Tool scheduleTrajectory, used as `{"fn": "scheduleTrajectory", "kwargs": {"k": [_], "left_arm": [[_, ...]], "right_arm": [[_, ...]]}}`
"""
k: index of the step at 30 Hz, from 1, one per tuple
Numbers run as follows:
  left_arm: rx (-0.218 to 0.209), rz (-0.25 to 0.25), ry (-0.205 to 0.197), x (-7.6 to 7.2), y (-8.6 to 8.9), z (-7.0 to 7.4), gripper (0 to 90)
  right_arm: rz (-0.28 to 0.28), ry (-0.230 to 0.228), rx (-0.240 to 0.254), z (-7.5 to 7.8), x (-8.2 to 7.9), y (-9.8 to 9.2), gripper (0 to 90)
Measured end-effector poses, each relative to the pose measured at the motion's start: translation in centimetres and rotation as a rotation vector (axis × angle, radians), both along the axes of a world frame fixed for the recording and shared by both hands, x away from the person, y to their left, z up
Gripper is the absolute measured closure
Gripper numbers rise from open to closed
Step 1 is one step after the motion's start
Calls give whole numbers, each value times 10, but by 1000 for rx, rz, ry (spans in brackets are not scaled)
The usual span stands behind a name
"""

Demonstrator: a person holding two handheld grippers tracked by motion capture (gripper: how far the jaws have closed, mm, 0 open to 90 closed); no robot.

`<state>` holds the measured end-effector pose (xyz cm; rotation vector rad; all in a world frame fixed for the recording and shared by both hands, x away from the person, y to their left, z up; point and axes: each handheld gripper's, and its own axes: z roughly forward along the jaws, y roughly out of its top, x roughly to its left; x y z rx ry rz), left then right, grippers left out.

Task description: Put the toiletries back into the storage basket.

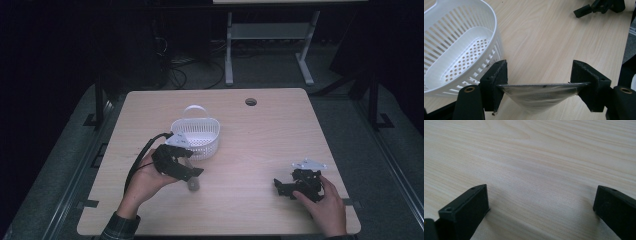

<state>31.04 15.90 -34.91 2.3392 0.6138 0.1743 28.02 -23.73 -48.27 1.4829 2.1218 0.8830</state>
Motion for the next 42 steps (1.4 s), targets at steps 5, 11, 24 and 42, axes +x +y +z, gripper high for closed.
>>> {"fn": "scheduleTrajectory", "kwargs": {"k": [5, 11, 24, 42], "left_arm": [[-2, 6, 1, 2, 3, 3, 294], [-11, 11, -11, 5, 7, 11, 294], [-22, 16, -28, 11, 12, 27, 295], [-48, 6, -48, 19, 12, 53, 295]], "right_arm": [[0, -1, -1, 0, 0, 0, 0], [2, -1, 0, 0, 0, 0, 0], [0, -1, -1, 0, 0, 0, 0], [1, -2, -1, 0, 0, 0, 0]]}}
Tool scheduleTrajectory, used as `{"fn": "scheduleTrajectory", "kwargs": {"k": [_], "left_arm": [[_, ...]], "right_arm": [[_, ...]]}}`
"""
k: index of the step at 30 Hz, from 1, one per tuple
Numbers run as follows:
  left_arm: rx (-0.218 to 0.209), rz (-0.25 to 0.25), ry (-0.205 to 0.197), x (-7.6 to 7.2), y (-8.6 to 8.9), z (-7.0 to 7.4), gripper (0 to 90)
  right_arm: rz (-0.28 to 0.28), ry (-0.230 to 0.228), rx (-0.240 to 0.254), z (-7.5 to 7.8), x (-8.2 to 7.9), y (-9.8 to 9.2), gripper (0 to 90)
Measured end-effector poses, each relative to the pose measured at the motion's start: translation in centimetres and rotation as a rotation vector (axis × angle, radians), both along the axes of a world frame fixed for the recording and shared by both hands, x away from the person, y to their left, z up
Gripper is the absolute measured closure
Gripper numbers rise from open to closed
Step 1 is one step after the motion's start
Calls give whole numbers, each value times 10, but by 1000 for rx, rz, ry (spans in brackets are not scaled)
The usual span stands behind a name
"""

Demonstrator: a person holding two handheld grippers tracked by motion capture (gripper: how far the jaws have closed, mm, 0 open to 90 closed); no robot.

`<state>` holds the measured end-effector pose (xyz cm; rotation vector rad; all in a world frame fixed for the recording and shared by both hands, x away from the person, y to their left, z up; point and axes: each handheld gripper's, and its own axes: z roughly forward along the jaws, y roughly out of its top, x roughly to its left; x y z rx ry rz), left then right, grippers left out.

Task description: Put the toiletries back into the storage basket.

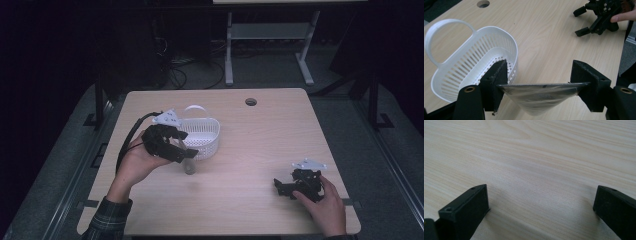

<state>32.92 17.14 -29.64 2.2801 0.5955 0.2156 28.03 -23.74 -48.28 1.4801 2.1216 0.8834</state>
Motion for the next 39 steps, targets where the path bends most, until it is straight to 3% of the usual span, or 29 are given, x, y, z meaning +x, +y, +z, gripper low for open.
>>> {"fn": "scheduleTrajectory", "kwargs": {"k": [19, 27, 39], "left_arm": [[-36, 4, -11, 10, 2, 22, 295], [-55, 11, -31, 15, 2, 34, 295], [-80, 37, -55, 28, 6, 41, 295]], "right_arm": [[0, 0, -1, 0, 0, 0, 0], [0, 0, 0, 0, 0, 0, 0], [0, 0, 0, 0, 0, 0, 0]]}}
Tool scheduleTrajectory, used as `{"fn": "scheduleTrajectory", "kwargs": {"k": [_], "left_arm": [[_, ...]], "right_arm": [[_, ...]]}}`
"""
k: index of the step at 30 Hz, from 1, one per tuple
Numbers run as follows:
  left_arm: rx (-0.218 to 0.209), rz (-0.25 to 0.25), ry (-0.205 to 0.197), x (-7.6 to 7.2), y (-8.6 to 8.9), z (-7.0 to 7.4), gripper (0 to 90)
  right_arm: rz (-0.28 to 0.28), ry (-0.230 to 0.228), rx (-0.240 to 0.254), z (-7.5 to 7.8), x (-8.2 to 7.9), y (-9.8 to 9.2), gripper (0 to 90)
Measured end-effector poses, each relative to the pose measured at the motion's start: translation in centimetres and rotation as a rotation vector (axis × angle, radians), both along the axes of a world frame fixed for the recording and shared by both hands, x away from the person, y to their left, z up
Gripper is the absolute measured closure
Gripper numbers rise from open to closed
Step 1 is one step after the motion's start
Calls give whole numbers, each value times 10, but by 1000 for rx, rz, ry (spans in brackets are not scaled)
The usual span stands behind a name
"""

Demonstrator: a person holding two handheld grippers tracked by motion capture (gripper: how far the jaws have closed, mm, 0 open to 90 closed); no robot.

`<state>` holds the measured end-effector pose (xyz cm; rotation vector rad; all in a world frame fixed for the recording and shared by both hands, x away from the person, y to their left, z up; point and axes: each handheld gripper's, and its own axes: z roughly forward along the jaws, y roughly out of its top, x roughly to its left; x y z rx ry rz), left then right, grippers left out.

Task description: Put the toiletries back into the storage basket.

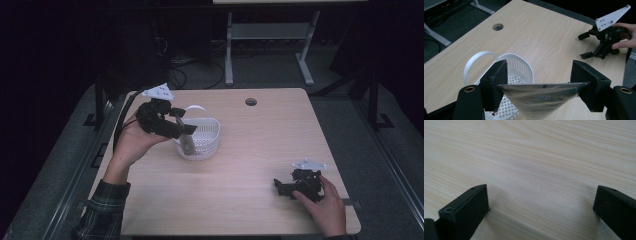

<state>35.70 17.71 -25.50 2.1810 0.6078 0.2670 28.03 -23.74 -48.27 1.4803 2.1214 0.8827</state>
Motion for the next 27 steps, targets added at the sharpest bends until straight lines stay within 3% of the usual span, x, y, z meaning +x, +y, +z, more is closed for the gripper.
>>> {"fn": "scheduleTrajectory", "kwargs": {"k": [14, 27], "left_arm": [[-24, 78, -40, 17, 4, 1, 295], [19, 155, -63, 34, 2, -11, 295]], "right_arm": [[0, 0, 0, 0, 0, 0, 0], [-1, 0, 1, 0, 0, 0, 0]]}}
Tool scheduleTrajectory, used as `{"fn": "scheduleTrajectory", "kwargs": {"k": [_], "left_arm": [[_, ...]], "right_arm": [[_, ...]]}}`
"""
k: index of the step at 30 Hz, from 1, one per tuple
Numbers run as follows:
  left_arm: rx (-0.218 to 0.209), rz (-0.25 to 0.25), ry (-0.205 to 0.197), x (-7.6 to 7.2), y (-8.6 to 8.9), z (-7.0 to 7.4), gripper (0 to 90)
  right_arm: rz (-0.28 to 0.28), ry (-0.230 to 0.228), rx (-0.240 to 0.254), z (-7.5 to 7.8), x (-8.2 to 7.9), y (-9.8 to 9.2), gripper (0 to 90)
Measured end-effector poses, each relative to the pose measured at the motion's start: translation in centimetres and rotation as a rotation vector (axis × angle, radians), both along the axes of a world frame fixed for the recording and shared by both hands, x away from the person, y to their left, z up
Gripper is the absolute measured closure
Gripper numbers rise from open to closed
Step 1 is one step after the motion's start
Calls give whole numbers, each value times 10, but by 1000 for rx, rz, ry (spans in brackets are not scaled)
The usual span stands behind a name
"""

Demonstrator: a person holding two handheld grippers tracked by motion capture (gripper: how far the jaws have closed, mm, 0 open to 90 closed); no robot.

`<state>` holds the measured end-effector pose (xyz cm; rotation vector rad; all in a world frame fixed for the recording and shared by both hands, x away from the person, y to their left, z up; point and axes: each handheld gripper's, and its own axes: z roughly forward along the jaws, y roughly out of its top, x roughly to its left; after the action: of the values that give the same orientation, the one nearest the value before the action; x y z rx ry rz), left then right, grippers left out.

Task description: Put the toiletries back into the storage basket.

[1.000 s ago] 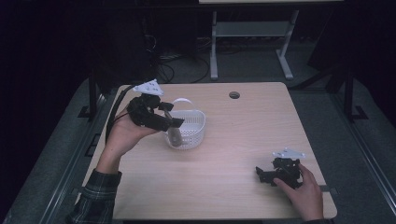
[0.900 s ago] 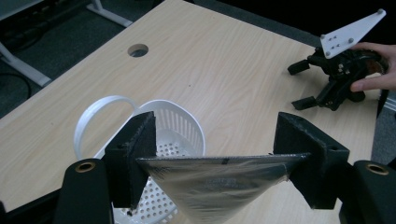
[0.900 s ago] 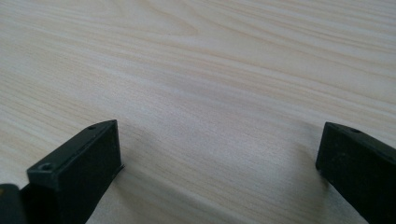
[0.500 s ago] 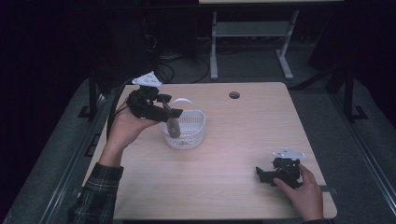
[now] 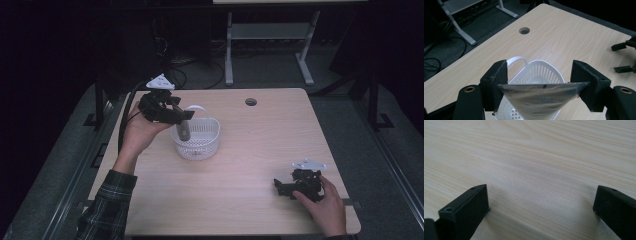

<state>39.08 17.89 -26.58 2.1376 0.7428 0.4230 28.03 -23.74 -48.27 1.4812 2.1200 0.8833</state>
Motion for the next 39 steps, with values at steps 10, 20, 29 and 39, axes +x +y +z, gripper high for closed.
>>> {"fn": "scheduleTrajectory", "kwargs": {"k": [10, 20, 29, 39], "left_arm": [[10, 28, 9, 7, 0, -16, 295], [7, 50, 25, 12, 6, -31, 295], [10, 54, 33, 14, 6, -39, 295], [27, 63, 38, 16, 6, -52, 295]], "right_arm": [[1, 1, 0, 0, 0, 0, 0], [1, 1, 0, 0, 0, 0, 0], [0, 1, 0, 0, 0, 0, 0], [1, 1, -1, 0, 0, 0, 0]]}}
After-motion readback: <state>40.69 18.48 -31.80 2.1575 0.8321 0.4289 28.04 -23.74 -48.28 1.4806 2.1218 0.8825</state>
